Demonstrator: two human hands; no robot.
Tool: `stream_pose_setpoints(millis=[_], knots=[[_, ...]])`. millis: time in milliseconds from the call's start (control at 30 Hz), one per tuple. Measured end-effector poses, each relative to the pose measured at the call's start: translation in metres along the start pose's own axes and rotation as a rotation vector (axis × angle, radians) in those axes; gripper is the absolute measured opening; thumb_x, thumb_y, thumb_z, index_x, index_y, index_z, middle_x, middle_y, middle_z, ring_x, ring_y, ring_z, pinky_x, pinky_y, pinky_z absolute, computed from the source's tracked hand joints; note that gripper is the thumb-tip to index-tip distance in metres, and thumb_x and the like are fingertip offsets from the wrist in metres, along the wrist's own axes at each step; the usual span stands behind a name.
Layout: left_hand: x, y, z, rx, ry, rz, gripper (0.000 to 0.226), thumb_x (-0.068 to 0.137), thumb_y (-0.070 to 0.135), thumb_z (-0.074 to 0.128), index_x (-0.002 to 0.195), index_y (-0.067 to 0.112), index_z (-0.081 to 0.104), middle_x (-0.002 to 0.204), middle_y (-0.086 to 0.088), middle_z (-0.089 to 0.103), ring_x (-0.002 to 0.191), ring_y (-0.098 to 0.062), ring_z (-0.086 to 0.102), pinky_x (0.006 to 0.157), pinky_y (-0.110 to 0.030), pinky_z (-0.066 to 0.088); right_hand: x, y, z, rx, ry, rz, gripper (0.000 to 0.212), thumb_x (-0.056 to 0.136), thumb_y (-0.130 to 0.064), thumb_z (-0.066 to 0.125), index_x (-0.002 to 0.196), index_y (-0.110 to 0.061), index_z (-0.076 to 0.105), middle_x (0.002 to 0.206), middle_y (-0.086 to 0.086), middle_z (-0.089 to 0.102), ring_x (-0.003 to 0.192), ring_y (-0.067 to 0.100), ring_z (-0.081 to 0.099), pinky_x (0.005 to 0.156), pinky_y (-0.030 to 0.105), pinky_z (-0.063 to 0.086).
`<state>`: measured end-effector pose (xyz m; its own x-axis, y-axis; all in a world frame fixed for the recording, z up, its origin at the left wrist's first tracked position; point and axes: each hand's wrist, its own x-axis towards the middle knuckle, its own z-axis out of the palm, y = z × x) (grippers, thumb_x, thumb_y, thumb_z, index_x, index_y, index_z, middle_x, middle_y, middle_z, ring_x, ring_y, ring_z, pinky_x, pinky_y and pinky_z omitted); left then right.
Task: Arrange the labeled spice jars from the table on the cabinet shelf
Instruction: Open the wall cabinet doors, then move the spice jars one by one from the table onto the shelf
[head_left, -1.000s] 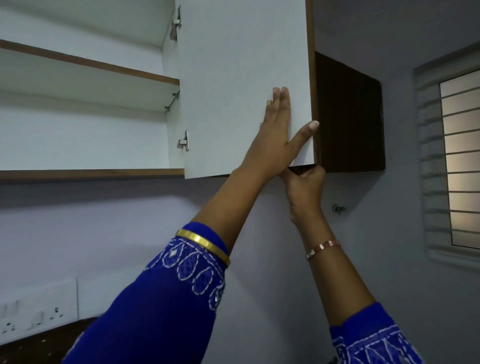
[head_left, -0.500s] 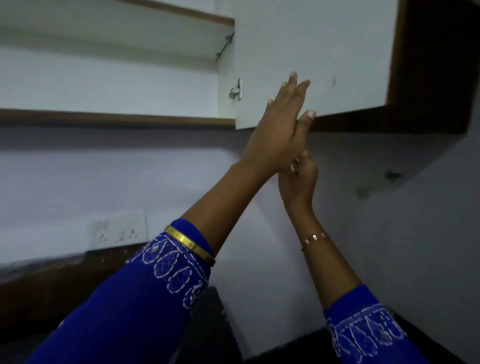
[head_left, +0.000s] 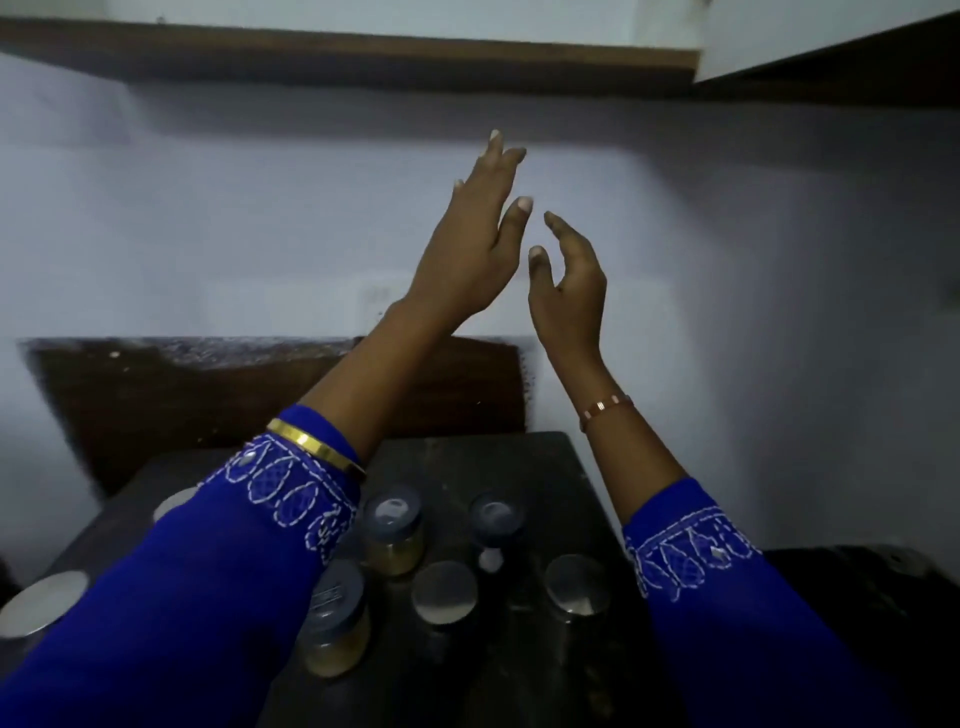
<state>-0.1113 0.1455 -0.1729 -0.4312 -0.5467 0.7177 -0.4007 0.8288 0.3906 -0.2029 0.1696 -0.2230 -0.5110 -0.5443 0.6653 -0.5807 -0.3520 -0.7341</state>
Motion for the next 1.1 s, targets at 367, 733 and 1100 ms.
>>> stream_pose_setpoints(millis=[367,733,1100], knots=[[-0.058,-0.108,-0.027,-0.094,-0.035,-0.128,0.046,0.099,0.022,0.034,0.142,0.009,0.028,0.155,-0.012,0.016,0.144,-0.023,0.017,0.116,-0.048,0.019,-0.046,0.024,0.075,-0.038,-0.109,0.060,0.037,0.094,-0.015,0.048,0.131,-0.008,0.051,0.138,0.010,0.051,0.132,0.023,0.042,0.111,0.036,0.036],[-0.156,-0.232,-0.053,-0.216,-0.103,-0.381,0.046,0.097,0.014,0.039,0.140,0.003,0.031,0.152,-0.017,0.023,0.143,-0.026,0.020,0.116,-0.051,0.020,-0.143,0.049,0.172,-0.119,-0.270,0.225,0.037,0.093,-0.018,0.052,0.129,-0.009,0.053,0.135,0.012,0.052,0.131,0.025,0.043,0.107,0.042,0.039],[-0.241,-0.236,-0.050,-0.212,-0.110,-0.656,0.046,0.098,0.021,0.037,0.142,0.009,0.030,0.153,-0.011,0.026,0.141,-0.023,0.026,0.099,-0.009,0.019,-0.208,0.050,0.173,-0.158,-0.561,0.354,0.038,0.093,-0.022,0.051,0.130,-0.015,0.051,0.137,0.008,0.049,0.127,0.021,0.045,0.105,0.039,0.041]])
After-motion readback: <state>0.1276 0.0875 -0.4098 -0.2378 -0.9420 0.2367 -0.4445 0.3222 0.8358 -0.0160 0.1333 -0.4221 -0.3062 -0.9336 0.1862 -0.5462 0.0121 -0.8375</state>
